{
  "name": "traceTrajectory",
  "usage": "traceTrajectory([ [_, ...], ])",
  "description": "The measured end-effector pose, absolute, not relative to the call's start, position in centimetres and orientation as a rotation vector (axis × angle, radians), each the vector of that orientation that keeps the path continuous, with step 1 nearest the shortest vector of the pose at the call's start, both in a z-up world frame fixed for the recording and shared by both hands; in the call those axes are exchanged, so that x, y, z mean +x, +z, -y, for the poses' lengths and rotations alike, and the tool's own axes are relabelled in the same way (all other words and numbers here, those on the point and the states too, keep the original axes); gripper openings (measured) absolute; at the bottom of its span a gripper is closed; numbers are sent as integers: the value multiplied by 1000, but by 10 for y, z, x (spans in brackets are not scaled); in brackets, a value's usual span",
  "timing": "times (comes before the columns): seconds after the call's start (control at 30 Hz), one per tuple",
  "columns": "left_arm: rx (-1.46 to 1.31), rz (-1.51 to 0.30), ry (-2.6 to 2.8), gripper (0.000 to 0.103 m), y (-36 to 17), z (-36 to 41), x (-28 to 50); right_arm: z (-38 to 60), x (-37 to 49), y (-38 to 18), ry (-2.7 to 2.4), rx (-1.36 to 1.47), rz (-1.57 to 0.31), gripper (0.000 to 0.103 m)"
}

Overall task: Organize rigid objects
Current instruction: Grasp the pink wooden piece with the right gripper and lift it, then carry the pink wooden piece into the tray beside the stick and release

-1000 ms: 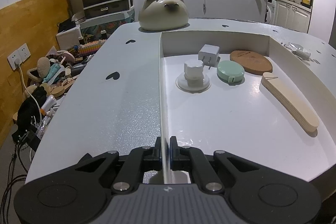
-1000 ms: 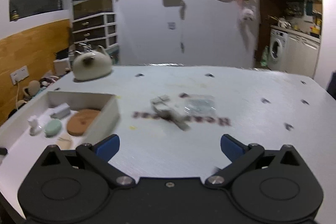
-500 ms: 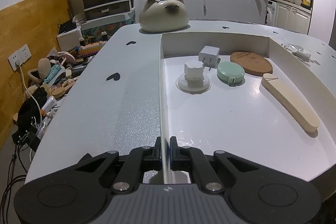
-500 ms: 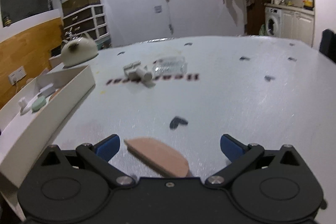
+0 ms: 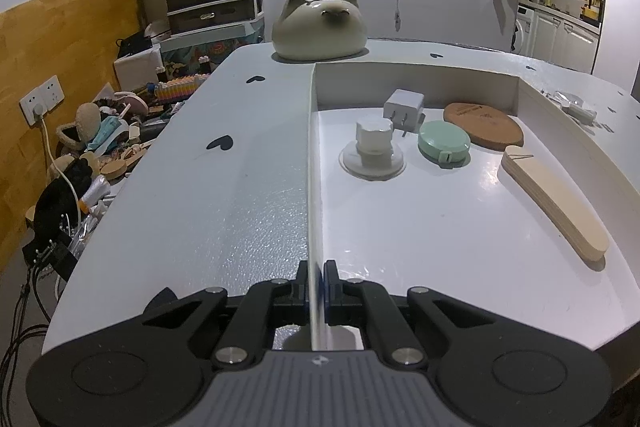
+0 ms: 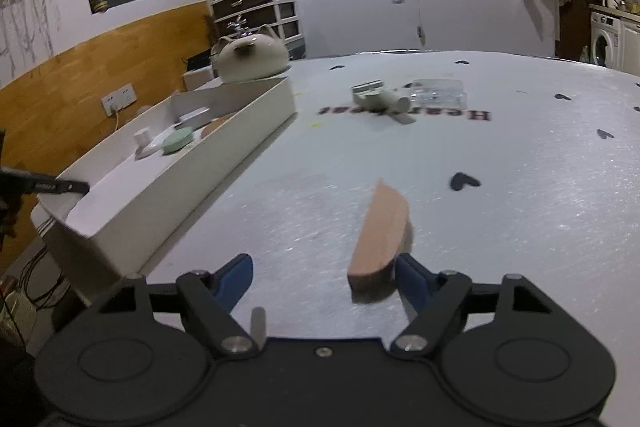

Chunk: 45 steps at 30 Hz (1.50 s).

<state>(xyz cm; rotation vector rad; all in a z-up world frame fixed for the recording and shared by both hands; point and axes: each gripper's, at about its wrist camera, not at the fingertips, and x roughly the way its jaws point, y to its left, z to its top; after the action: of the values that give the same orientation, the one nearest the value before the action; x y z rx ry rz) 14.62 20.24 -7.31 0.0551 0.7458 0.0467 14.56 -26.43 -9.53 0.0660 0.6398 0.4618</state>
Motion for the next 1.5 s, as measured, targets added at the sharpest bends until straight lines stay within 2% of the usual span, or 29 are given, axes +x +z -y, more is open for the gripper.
traceTrajectory([
  [0.1,46,-738,53,4,-74,-203,145,263,151,-94,380,95,-649,72],
  [0.17,39,-734,55,4,-74,-203,145,264,159,-93,305,125,-662,61],
  [0.27,33,-731,56,4,-74,-203,145,264,171,-92,239,147,-667,49],
  [0.4,28,-727,52,4,-75,-205,144,260,182,-94,198,125,-671,43],
  [0.57,16,-719,40,4,-75,-207,143,254,185,-95,153,67,-659,27],
  [0.83,-4,-702,47,3,-77,-207,141,239,190,-86,164,73,-657,26],
  [1.2,-32,-692,47,3,-78,-210,139,167,190,-37,362,100,-566,26],
  [1.5,-53,-687,37,2,-78,-213,139,84,209,-29,527,106,-648,26],
])
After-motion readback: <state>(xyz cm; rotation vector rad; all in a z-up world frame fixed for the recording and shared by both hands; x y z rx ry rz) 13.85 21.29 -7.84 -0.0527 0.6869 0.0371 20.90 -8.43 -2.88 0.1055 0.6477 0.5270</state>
